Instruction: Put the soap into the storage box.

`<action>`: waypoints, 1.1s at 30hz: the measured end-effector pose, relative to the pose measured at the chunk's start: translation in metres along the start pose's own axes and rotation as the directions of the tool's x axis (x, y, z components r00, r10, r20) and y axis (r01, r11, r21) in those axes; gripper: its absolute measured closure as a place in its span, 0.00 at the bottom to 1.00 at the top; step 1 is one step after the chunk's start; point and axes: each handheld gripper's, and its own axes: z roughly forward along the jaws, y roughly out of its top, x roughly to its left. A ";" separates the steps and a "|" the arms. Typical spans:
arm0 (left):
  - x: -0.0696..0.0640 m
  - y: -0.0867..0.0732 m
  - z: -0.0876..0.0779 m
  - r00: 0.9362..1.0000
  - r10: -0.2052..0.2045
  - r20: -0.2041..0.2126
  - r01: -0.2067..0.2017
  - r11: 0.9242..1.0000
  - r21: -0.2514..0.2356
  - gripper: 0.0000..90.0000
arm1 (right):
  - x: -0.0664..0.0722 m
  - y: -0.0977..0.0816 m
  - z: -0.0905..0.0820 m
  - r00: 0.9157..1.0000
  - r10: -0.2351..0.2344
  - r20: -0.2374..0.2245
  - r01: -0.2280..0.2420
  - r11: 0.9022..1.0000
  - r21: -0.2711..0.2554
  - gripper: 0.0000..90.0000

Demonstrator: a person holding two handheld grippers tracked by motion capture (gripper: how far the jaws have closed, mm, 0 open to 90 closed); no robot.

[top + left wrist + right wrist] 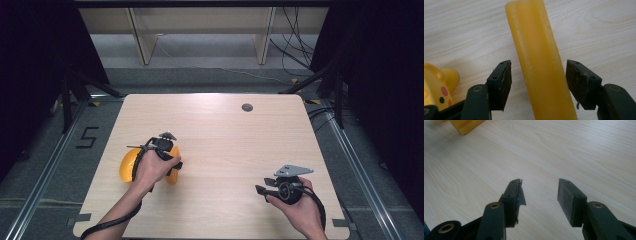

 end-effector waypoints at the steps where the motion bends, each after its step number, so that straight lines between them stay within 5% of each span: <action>1: 0.001 0.000 0.001 1.000 0.014 -0.007 -0.014 1.000 0.008 0.45 | 0.001 0.000 0.000 1.000 0.012 0.002 -0.012 1.000 0.011 0.60; 4: 0.001 0.000 0.002 1.000 -0.009 0.001 0.009 0.998 0.060 0.47 | 0.000 -0.001 0.001 1.000 -0.003 0.007 0.003 1.000 0.010 0.60; 14: -0.003 0.004 0.010 0.998 -0.060 0.009 0.058 0.990 0.127 0.59 | 0.001 -0.001 0.001 1.000 0.012 0.002 -0.012 1.000 0.017 0.60; 20: -0.004 0.005 0.010 0.999 -0.050 -0.008 0.050 0.989 0.136 0.63 | 0.002 -0.001 0.000 1.000 0.022 0.000 -0.022 1.000 0.014 0.59; 33: 0.000 0.003 0.006 0.999 0.046 0.002 -0.046 0.988 0.150 0.67 | 0.001 0.000 0.001 1.000 -0.001 0.003 0.001 1.000 0.001 0.59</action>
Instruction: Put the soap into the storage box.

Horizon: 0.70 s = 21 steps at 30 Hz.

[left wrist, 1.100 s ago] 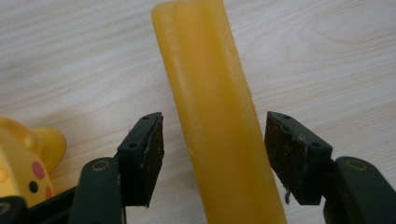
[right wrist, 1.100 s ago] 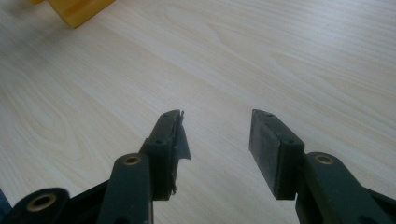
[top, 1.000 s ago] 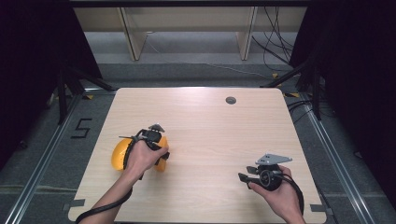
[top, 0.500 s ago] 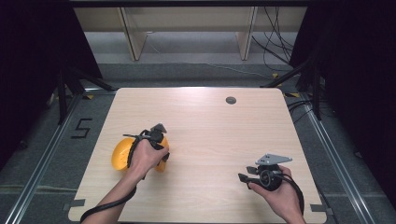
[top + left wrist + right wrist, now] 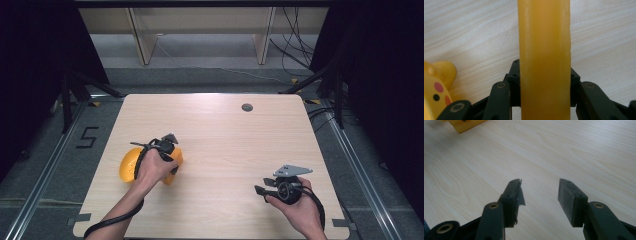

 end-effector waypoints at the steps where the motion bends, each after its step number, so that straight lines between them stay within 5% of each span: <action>1: 0.000 0.000 0.000 1.000 0.004 0.001 -0.004 1.000 -0.010 0.67 | 0.000 0.000 0.000 1.000 0.000 0.000 0.000 1.000 0.000 0.59; 3: -0.002 -0.001 -0.003 1.000 0.009 0.004 -0.009 1.000 -0.017 0.67 | 0.000 0.000 0.000 1.000 -0.001 -0.003 0.001 1.000 -0.003 0.59; 4: -0.002 -0.001 -0.005 1.000 0.010 0.008 -0.010 1.000 -0.023 0.67 | 0.003 0.000 -0.001 0.999 0.044 -0.007 -0.044 0.999 0.012 0.59; 6: -0.003 -0.002 -0.009 1.000 0.008 0.018 -0.007 1.000 -0.029 0.67 | 0.000 0.000 -0.001 1.000 -0.002 0.002 0.002 1.000 0.002 0.59; 7: 0.002 0.000 -0.015 0.998 0.063 0.007 -0.063 0.998 -0.024 0.67 | 0.000 0.000 -0.001 1.000 -0.005 0.001 0.005 1.000 -0.001 0.59; 9: 0.001 -0.002 -0.015 0.998 0.050 0.032 -0.047 0.996 -0.072 0.67 | 0.000 0.000 0.000 1.000 -0.011 -0.001 0.011 1.000 -0.007 0.59; 12: 0.001 -0.004 -0.023 0.998 0.055 0.037 -0.052 0.996 -0.071 0.67 | 0.002 0.000 0.000 1.000 0.018 -0.005 -0.018 1.000 0.003 0.59; 21: 0.005 -0.009 -0.038 0.998 0.037 0.043 -0.033 0.996 -0.077 0.67 | 0.001 0.001 0.000 1.000 0.001 -0.002 -0.001 1.000 -0.003 0.59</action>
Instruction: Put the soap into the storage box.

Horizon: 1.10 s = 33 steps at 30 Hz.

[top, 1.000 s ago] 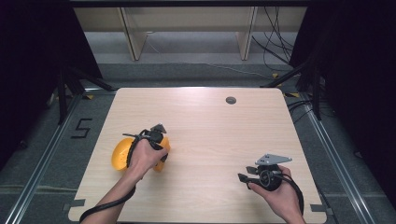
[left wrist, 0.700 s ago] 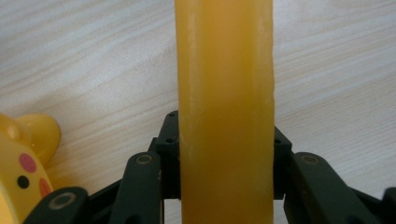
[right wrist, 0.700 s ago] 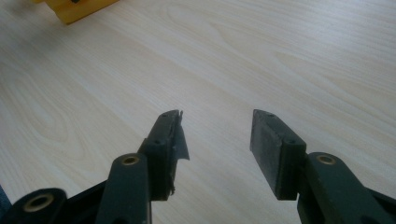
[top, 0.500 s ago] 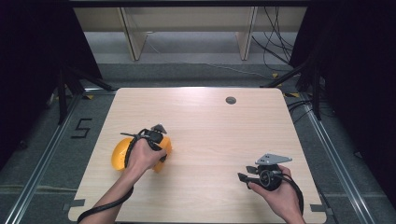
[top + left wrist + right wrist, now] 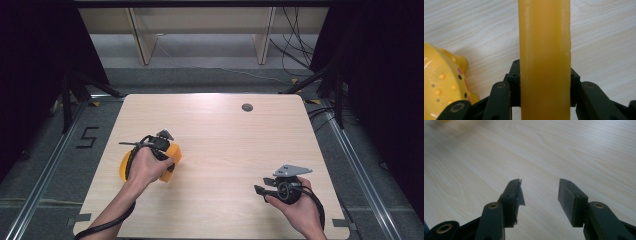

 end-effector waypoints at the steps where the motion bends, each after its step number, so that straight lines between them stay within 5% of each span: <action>1: 0.000 0.000 -0.002 1.000 -0.008 -0.008 0.008 1.000 -0.010 0.67 | 0.000 0.000 0.000 1.000 -0.003 0.004 0.003 1.000 0.004 0.59; 33: 0.024 -0.013 -0.036 0.998 -0.063 -0.030 0.062 0.996 -0.061 0.67 | 0.001 0.001 0.000 1.000 0.006 0.004 -0.006 1.000 -0.005 0.59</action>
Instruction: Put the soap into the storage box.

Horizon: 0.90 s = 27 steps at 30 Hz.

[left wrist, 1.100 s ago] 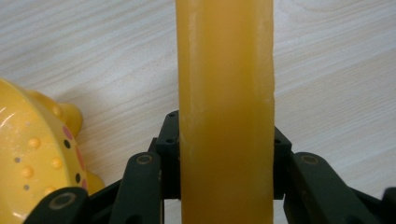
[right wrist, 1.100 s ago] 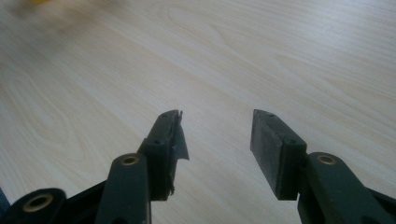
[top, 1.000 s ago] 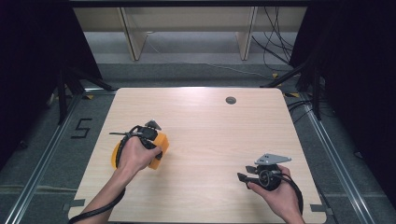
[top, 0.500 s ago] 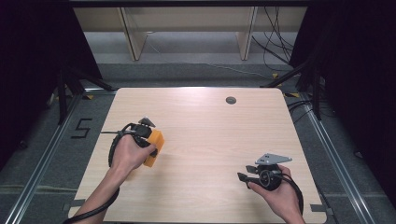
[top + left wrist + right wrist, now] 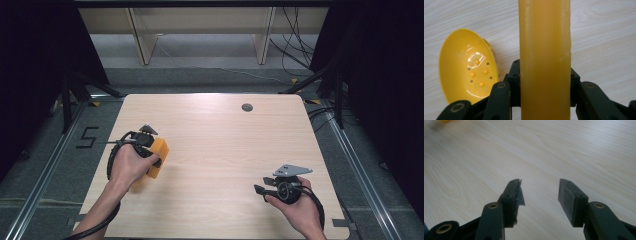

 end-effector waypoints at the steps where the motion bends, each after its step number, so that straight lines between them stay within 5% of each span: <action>1: 0.000 0.000 -0.001 1.000 -0.001 -0.005 0.001 1.000 0.002 0.67 | 0.000 0.000 0.000 1.000 0.000 0.000 0.000 1.000 0.001 0.59; 19: 0.015 -0.002 -0.007 1.000 -0.023 -0.018 0.023 1.000 -0.005 0.67 | 0.000 0.000 0.000 1.000 -0.003 0.000 0.003 1.000 0.002 0.59; 27: 0.018 -0.002 -0.011 0.997 -0.068 -0.025 0.068 0.998 0.000 0.67 | 0.000 0.000 0.000 1.000 -0.003 0.000 0.003 1.000 0.004 0.59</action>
